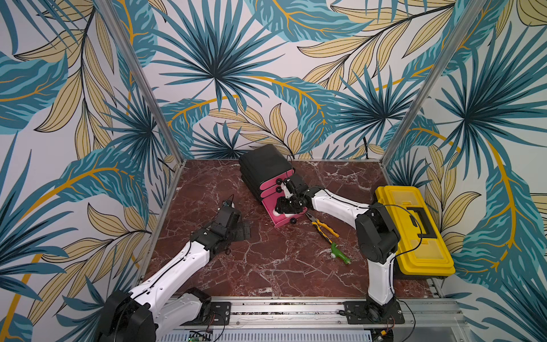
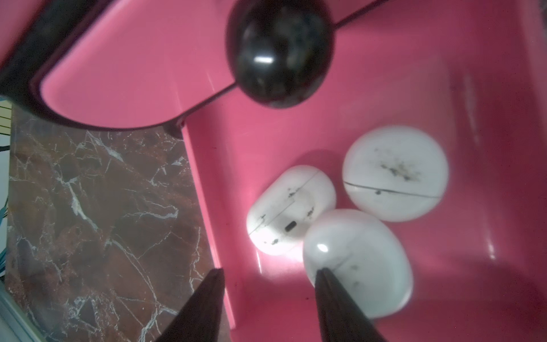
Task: Put the bluetooth earphones in the drawer according to color
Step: Adjust the bluetooth earphone in the drawer.
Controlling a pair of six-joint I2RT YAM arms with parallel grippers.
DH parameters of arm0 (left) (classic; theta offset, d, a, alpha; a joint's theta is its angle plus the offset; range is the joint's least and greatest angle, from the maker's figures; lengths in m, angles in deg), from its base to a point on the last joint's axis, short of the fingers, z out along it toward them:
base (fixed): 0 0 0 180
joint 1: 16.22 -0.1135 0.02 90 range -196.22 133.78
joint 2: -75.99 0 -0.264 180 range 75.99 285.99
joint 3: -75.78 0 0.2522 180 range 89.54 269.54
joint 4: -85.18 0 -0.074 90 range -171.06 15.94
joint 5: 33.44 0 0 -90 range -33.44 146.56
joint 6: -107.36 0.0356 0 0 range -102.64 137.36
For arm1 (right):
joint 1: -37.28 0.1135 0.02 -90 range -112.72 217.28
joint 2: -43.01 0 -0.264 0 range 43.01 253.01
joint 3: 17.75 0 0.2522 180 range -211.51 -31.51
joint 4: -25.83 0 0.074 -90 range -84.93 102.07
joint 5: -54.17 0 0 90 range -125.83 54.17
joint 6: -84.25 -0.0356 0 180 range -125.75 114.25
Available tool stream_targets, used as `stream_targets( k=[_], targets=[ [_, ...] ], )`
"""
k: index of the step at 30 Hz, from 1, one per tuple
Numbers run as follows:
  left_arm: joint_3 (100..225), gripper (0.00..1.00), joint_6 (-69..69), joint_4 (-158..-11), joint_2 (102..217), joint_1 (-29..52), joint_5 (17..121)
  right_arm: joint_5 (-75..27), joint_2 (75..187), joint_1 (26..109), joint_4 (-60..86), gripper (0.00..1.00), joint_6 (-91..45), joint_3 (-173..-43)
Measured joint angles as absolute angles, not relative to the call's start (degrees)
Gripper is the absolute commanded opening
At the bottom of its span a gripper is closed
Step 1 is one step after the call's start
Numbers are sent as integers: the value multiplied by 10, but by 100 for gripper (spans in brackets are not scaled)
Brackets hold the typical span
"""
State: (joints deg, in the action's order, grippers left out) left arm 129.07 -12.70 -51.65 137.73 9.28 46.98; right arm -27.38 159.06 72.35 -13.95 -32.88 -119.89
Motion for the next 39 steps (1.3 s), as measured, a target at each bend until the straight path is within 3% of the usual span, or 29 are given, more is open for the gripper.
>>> stream_targets(
  k=[6, 11, 16, 28, 39],
  targets=[
    [1291, 100, -127, -517, 1377, 93, 470, -285, 1588, 727, -139, 54, -324, -1191],
    [1291, 100, -127, -517, 1379, 93, 474, -276, 1588, 728, -136, 42, -314, -1190],
    [1291, 100, -127, -517, 1379, 93, 474, -272, 1585, 748, -111, 39, -303, -1170],
    [1291, 100, -127, -517, 1378, 93, 474, -375, 1583, 743, -103, 39, -312, -1143],
    [1291, 100, -127, -517, 1378, 93, 474, -387, 1581, 723, -103, 40, -315, -1143]
  ],
)
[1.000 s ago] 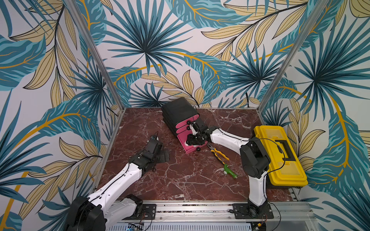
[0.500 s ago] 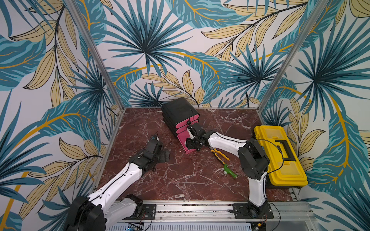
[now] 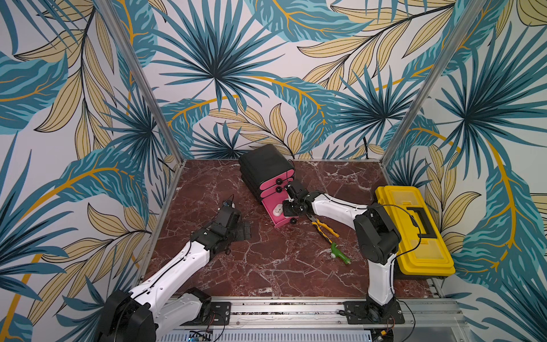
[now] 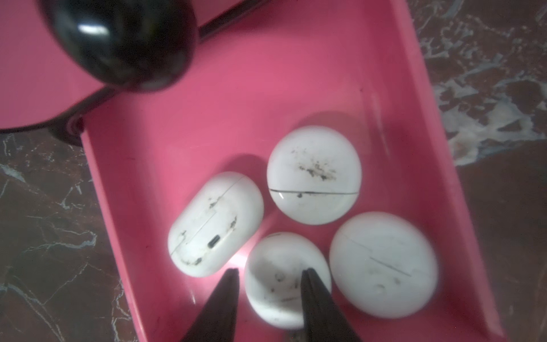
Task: Put the bluetooth earphones in the drawer according to color
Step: Adjust the bluetooth earphone in the drawer, then close the drawer of the storage box.
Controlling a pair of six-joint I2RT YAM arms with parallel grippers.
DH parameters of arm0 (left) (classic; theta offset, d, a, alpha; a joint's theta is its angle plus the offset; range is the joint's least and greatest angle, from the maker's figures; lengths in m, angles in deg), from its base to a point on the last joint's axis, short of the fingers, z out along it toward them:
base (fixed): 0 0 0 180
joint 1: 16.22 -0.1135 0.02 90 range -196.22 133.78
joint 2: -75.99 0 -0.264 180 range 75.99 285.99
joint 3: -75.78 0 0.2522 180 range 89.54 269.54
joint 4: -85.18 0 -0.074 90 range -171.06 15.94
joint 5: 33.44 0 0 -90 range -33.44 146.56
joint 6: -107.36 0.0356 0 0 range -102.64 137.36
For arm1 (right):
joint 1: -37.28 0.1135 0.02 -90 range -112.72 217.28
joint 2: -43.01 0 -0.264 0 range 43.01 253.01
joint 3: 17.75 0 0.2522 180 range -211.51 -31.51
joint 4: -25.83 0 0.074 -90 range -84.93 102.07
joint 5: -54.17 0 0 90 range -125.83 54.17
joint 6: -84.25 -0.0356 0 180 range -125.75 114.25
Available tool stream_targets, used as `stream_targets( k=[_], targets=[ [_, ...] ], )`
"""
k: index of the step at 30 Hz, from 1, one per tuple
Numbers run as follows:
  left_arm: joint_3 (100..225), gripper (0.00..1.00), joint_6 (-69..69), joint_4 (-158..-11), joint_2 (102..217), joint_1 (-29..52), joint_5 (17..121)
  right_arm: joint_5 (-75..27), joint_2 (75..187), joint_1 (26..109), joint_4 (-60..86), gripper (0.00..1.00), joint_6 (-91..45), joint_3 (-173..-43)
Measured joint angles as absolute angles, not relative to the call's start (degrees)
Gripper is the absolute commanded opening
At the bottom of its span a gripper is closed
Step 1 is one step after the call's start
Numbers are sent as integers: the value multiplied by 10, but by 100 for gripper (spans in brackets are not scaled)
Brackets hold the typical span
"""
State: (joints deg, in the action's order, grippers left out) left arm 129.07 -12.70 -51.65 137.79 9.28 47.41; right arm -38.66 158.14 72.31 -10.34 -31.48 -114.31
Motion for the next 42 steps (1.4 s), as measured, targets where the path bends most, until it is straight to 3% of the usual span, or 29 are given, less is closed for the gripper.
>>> stream_targets(
  k=[10, 26, 33, 42],
  targets=[
    [1351, 100, -111, -501, 1410, 93, 479, -372, 1476, 723, -103, 43, -317, -1112],
    [1810, 100, -14, -418, 1685, 92, 498, -297, 1352, 703, -84, 49, -336, -935],
    [1948, 100, 17, -361, 1805, 92, 497, -271, 1315, 694, -58, 50, -341, -872],
    [2154, 85, 57, -299, 1934, 92, 492, -246, 1283, 685, -25, 52, -342, -801]
  ],
)
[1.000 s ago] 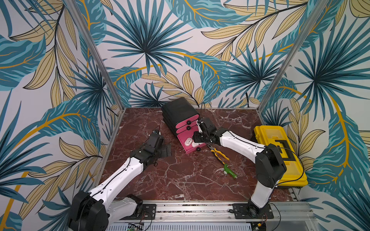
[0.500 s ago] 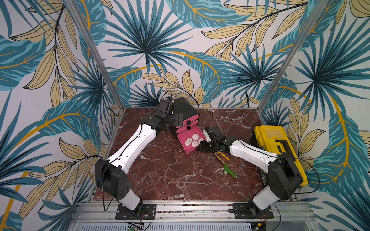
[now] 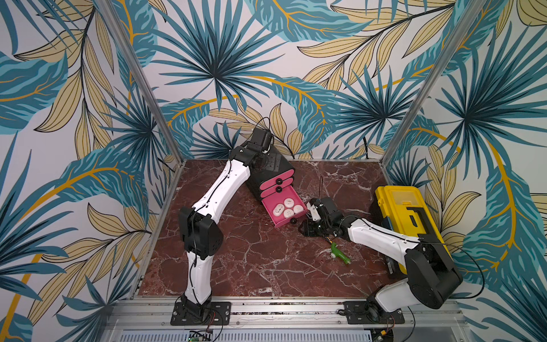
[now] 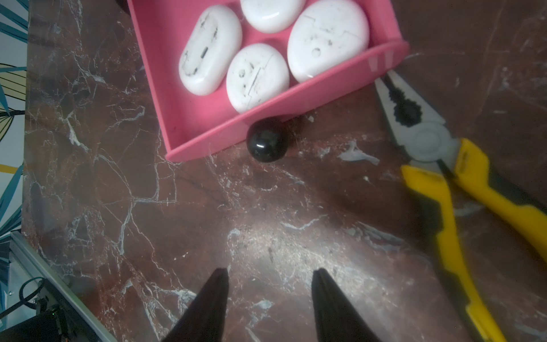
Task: Put the bluetooth earphones in the drawer according to color
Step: Close the drawer of the storage box.
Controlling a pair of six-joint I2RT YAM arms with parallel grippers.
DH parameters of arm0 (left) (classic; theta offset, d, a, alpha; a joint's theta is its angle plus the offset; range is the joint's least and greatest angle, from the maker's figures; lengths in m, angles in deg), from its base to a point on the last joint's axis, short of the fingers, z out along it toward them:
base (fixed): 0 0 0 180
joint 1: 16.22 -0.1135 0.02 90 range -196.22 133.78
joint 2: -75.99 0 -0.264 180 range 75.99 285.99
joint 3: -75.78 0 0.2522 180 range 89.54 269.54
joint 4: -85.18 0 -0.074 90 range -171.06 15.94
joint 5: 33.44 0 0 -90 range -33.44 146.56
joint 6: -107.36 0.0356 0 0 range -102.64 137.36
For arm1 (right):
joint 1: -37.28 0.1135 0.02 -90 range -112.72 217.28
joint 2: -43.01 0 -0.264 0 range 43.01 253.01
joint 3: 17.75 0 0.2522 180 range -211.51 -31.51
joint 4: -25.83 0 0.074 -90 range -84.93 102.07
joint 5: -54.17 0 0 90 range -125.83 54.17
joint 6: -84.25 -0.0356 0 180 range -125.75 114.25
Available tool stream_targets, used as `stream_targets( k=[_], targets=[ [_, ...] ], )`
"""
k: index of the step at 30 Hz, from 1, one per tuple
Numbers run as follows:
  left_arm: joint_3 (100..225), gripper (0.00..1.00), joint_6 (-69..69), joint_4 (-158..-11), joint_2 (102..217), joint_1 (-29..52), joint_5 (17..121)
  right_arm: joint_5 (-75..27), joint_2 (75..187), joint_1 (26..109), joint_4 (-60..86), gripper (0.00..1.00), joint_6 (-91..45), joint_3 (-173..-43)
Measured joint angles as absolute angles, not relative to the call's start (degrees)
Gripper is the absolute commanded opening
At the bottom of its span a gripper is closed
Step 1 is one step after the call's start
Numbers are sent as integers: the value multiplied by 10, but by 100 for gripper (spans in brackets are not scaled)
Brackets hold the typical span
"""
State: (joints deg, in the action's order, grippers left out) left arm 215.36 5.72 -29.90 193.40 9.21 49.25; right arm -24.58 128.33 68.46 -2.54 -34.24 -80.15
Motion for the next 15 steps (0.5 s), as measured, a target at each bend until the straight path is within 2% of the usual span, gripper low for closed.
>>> stream_targets(
  k=[4, 10, 15],
  targets=[
    [2206, 81, 73, -287, 1970, 92, 487, -237, 1270, 684, 3, 53, -342, -765],
    [2217, 75, 88, -281, 2013, 92, 484, -229, 1261, 684, 29, 55, -337, -732],
    [2214, 64, 90, -285, 2034, 91, 484, -217, 1263, 684, 49, 55, -336, -724]
  ],
)
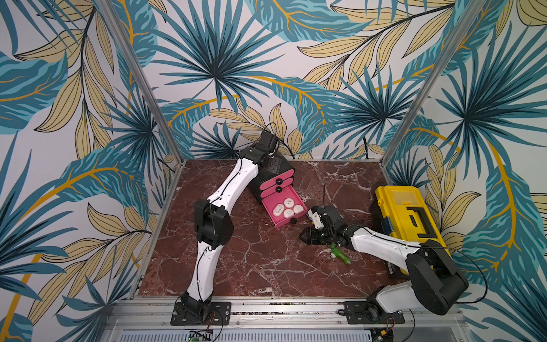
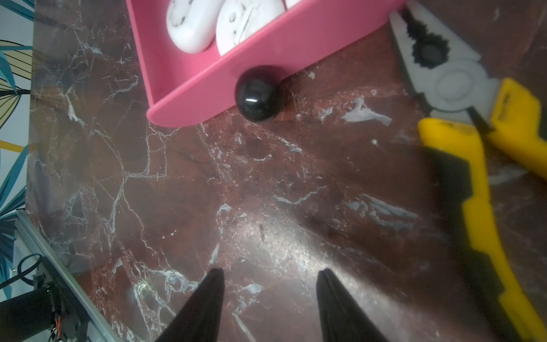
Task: Put the bluetooth earphones in the drawer according to color
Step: Close the drawer of the storage box.
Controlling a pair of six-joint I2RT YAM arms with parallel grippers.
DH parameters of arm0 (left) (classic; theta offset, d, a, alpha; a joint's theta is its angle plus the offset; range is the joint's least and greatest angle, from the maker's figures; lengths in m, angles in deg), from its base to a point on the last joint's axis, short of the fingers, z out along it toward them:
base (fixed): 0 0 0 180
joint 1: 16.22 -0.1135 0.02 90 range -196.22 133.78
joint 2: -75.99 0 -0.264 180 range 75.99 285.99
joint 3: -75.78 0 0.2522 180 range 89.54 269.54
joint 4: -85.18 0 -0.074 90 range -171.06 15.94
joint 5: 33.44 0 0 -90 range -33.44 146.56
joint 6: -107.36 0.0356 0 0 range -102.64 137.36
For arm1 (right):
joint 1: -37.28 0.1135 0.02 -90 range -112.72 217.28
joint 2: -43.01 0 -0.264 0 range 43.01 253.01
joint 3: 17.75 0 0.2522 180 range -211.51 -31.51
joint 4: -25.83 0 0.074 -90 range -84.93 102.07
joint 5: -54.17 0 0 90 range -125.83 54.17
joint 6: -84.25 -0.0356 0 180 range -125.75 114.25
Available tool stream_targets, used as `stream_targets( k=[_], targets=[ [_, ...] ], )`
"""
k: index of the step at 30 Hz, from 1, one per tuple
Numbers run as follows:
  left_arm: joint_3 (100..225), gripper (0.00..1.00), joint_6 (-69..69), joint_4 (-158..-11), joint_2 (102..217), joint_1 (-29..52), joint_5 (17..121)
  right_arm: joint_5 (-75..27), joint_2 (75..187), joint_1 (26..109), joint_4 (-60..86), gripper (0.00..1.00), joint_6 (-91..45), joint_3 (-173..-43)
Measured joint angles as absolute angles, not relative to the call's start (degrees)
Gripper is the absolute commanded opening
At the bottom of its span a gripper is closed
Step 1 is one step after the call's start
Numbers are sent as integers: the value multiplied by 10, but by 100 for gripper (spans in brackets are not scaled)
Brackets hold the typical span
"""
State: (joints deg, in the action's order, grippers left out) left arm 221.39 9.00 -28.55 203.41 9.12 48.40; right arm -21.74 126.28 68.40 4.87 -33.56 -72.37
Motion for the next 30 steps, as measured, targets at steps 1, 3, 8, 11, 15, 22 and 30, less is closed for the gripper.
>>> stream_targets(
  k=[1, 3, 8, 11, 15, 22, 30],
  targets=[
    [2210, 63, 90, -286, 2034, 91, 484, -215, 1265, 684, 55, 55, -336, -724],
    [2200, 61, 90, -297, 2029, 91, 484, -212, 1272, 684, 65, 55, -336, -724],
    [2170, 58, 88, -324, 2016, 91, 486, -212, 1301, 684, 85, 54, -337, -724],
    [2153, 58, 88, -339, 2009, 91, 486, -213, 1319, 684, 98, 50, -341, -724],
    [2132, 58, 88, -359, 2000, 90, 487, -222, 1346, 684, 123, 45, -353, -732],
    [2111, 57, 86, -382, 1992, 88, 491, -234, 1405, 684, 197, 39, -373, -757],
    [2097, 57, 86, -398, 1987, 85, 493, -247, 1455, 684, 256, 32, -388, -789]
  ],
)
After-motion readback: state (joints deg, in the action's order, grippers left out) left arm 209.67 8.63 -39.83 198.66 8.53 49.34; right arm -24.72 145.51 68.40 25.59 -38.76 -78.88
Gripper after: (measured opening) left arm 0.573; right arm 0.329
